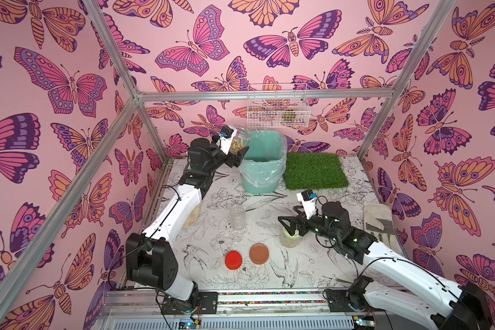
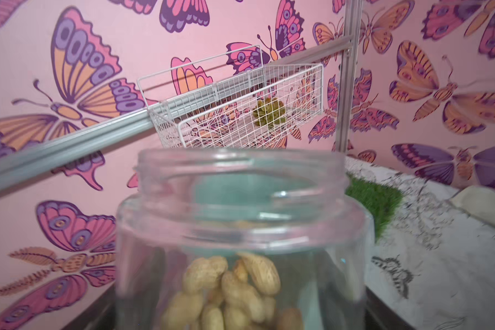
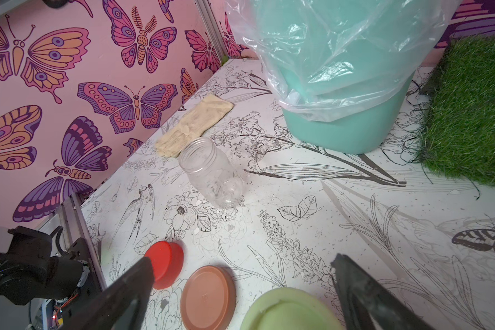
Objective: Empty moldy peanuts from jars
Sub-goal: Pour the moldy peanuts from the jar into the trash bin.
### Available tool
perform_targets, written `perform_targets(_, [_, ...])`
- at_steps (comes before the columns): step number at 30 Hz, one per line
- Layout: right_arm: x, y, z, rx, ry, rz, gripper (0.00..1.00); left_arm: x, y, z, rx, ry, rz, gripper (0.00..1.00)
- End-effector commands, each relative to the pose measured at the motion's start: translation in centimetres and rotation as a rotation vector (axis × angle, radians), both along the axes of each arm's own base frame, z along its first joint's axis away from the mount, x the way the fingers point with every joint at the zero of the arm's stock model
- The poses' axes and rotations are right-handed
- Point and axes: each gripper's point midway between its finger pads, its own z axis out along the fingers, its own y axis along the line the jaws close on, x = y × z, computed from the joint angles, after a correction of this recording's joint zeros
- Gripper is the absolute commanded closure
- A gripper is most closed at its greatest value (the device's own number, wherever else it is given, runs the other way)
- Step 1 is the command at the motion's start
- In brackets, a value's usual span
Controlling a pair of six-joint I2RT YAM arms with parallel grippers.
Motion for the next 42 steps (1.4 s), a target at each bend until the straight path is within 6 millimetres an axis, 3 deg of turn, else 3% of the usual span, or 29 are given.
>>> perform_targets(1, [0.3,-0.3,1.2,0.015,-0.015,-0.013,0.01,-0.1,0.1,0.9,0.354,-0.147,0.033,1.0])
perform_targets(10, [0.1,-0.9,0.8,0.012,-0.025,-0.032,0.01,3.7,-1.3,0.1,0.978,-0.344,0.07,1.0])
perform_targets(15, [0.0,-1.1,0.4,0.005,-0.03,-0.038,0.01,6.7,-2.5,0.7,1.422,-0.536,0.09,1.0])
perform_targets(19, [0.0,-1.2,0.3,0.005,-0.034,-0.041,0.01,8.3,-4.4,1.6,1.669,-0.737,0.076,1.0])
perform_targets(25, [-0.1,-1.4,0.0,0.006,-0.041,-0.045,0.01,7.9,-5.4,1.0,1.809,-0.849,-0.024,1.0])
perform_targets(42, [0.0,-1.4,-0.3,-0.003,-0.049,-0.046,0.01,8.0,-4.7,0.9,1.874,-0.89,-0.058,1.0])
